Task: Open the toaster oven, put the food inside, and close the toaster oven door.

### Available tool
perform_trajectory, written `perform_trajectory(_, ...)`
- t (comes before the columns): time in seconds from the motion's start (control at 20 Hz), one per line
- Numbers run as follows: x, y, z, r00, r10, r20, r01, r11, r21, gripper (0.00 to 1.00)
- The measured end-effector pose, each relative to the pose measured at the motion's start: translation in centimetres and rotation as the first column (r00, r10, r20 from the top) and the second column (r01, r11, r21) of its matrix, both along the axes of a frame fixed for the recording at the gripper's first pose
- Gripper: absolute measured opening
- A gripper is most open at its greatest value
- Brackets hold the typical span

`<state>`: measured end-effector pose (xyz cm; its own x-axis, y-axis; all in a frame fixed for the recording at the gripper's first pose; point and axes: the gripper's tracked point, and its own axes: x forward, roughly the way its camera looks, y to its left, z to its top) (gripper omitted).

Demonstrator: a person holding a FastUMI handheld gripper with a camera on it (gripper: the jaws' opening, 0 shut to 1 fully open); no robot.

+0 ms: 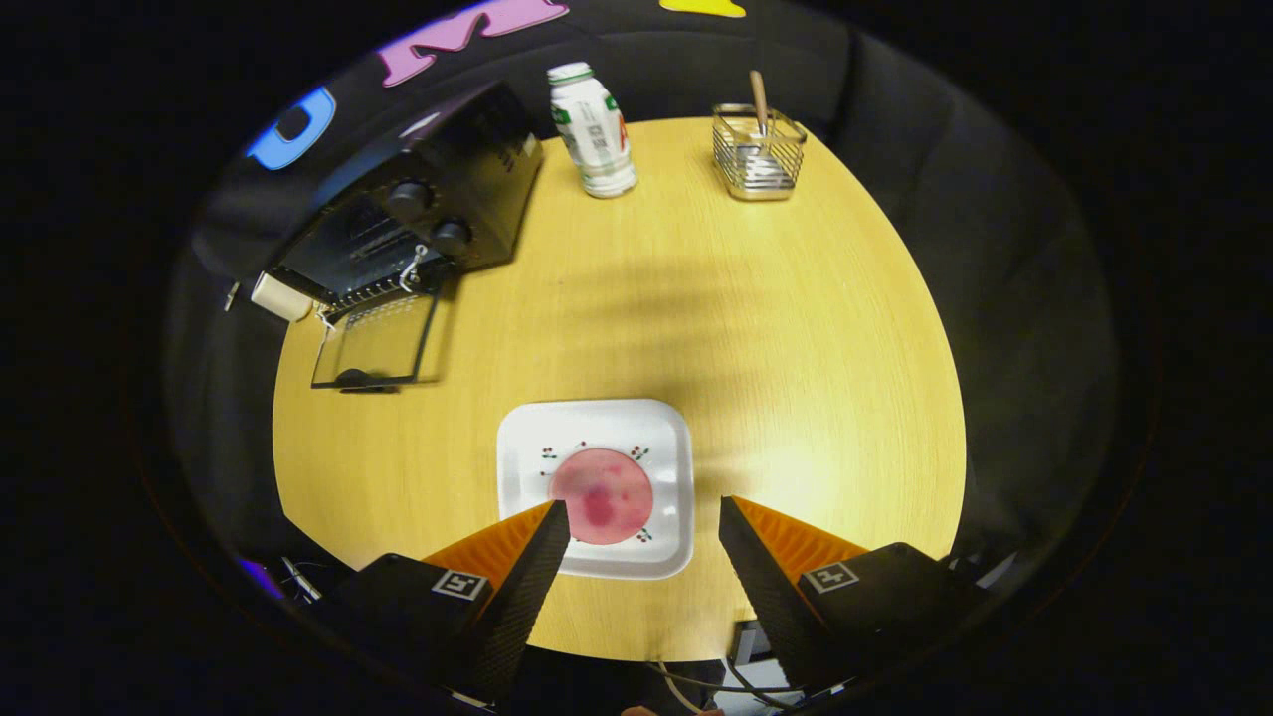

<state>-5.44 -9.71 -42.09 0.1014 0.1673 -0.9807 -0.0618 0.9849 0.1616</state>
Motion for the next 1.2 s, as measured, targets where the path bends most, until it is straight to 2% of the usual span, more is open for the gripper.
perform_trajectory(0.15, 0.0, -0.8, -2.1, 0.997, 0.019, -0.071, -0.018, 1.0, 0.004, 0.94)
perform_trajectory(0.25, 0.0, -1.3, -3.6, 0.993, 0.05, -0.103, -0.052, 0.999, -0.011, 0.84)
perform_trajectory(0.3, -0.1, -1.3, -4.0, 0.992, 0.067, -0.111, -0.07, 0.997, -0.017, 0.83)
perform_trajectory(0.4, 0.0, -1.6, -5.2, 0.989, 0.091, -0.12, -0.096, 0.995, -0.037, 0.65)
perform_trajectory(0.45, 0.1, -1.6, -5.7, 0.987, 0.098, -0.125, -0.104, 0.994, -0.043, 0.6)
perform_trajectory(0.6, -0.1, -1.8, -6.3, 0.984, 0.104, -0.147, -0.112, 0.993, -0.043, 0.58)
perform_trajectory(0.65, -0.7, -1.7, -7.9, 0.986, 0.082, -0.148, -0.091, 0.994, -0.056, 0.38)
perform_trajectory(0.7, -0.2, -1.7, -6.6, 0.984, 0.075, -0.159, -0.085, 0.995, -0.054, 0.19)
perform_trajectory(0.75, 0.2, -1.3, -7.2, 0.984, 0.08, -0.159, -0.085, 0.996, -0.027, 0.2)
perform_trajectory(0.8, -0.2, -1.4, -7.1, 0.984, 0.081, -0.157, -0.084, 0.996, -0.016, 0.1)
perform_trajectory(0.9, -0.1, -1.4, -6.8, 0.986, 0.081, -0.148, -0.079, 0.997, 0.017, 0.09)
perform_trajectory(0.95, 0.0, -1.3, -7.4, 0.987, 0.059, -0.152, -0.055, 0.998, 0.033, 0.05)
perform_trajectory(1.2, -1.1, -1.1, -6.4, 0.978, -0.072, -0.198, 0.107, 0.979, 0.172, 0.05)
